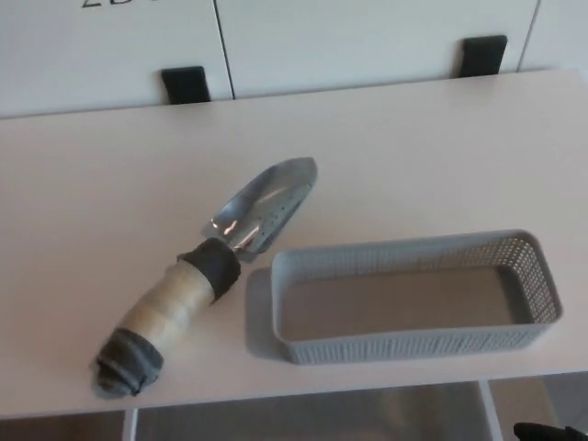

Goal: The robot walks towards a desk on which a shovel is kept on the left hand side and a container is kept on the right hand side. The robot picks up the shovel using its left hand and places it in the container.

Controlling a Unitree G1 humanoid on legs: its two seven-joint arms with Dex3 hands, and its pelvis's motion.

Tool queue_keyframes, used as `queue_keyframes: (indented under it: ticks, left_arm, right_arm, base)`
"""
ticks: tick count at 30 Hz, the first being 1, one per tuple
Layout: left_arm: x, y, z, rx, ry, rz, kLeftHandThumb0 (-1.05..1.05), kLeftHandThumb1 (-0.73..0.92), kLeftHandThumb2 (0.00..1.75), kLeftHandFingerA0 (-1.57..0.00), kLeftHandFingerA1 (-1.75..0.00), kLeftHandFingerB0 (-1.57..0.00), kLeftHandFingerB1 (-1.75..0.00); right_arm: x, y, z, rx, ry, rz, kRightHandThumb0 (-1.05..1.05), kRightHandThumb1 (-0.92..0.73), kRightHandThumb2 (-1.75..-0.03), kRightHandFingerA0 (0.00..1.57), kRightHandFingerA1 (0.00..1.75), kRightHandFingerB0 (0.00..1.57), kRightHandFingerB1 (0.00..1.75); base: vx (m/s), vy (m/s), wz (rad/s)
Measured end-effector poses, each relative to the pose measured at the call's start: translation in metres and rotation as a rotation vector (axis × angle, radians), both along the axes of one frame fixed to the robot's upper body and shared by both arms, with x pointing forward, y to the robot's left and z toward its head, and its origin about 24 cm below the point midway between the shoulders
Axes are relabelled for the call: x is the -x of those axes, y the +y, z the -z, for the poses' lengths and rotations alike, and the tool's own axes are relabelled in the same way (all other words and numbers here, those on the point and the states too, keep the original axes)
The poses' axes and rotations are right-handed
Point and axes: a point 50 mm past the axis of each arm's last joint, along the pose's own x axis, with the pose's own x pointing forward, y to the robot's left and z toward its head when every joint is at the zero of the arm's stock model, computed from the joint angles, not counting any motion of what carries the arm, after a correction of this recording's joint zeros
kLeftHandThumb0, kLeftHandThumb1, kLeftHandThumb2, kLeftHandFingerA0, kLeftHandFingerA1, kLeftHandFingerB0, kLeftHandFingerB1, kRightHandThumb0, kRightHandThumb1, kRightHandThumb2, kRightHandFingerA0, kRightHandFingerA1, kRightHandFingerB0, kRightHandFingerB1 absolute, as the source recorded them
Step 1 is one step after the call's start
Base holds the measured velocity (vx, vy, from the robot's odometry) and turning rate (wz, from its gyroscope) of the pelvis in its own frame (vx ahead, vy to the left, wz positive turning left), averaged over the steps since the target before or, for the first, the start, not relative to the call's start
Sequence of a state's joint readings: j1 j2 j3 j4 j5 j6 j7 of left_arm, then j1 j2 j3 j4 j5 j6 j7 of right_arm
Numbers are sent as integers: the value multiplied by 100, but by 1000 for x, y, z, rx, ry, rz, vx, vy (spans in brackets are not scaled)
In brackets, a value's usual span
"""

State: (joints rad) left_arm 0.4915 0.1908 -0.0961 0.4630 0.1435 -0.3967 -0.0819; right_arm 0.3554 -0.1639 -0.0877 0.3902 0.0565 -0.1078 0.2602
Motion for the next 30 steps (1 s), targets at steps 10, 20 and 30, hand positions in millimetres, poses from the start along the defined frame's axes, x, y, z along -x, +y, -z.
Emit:
queue_keyframes:
  ticks: [10, 20, 30]
  left_arm:
    - [-8, 6, -5, -17, -15, 20, -50, 53, 83, -52, -55, -37, -47]
    - [-13, 4, -12, -7, -45, 51, -47, 65, 60, -55, -45, -39, -33]
    - [-8, -7, -48, 0, -91, 320, -73, 55, 88, -37, -48, -24, -43]
  right_arm:
    - [1, 6, 3, -18, 1, 10, 6, -60, -56, 61, 58, 41, 48]
    - [-1, 5, 3, -15, -1, 16, 8, -61, -57, 60, 58, 41, 47]
    - [2, 6, 7, -20, 18, 17, 11, -60, -59, 64, 61, 40, 49]
  base:
    - [9, 143, 5]
    - [12, 1, 2]
    - [0, 0, 0]
